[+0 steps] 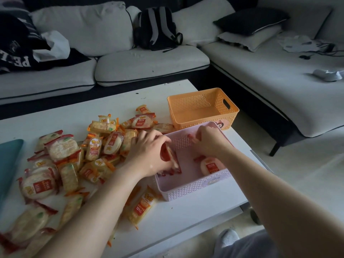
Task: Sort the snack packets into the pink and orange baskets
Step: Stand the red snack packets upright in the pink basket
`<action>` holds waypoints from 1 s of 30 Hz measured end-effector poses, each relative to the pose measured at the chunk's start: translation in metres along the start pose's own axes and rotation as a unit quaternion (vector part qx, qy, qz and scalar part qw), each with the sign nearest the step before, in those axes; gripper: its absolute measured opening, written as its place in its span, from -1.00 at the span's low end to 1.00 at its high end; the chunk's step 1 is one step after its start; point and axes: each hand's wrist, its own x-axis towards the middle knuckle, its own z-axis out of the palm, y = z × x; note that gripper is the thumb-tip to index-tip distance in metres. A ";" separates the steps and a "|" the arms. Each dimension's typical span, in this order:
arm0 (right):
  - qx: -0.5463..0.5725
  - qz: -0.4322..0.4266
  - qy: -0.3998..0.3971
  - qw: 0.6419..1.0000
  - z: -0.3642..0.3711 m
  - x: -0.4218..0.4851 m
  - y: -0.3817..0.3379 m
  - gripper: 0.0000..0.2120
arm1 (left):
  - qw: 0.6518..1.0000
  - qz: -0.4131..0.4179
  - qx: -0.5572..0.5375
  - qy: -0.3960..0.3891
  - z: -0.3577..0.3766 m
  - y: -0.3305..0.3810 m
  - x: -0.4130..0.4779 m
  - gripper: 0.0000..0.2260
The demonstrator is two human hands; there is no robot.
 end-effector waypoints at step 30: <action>-0.229 0.008 -0.252 0.940 -0.016 -0.015 0.000 -0.56 | 0.994 0.016 0.107 0.027 0.018 0.022 0.007 -0.56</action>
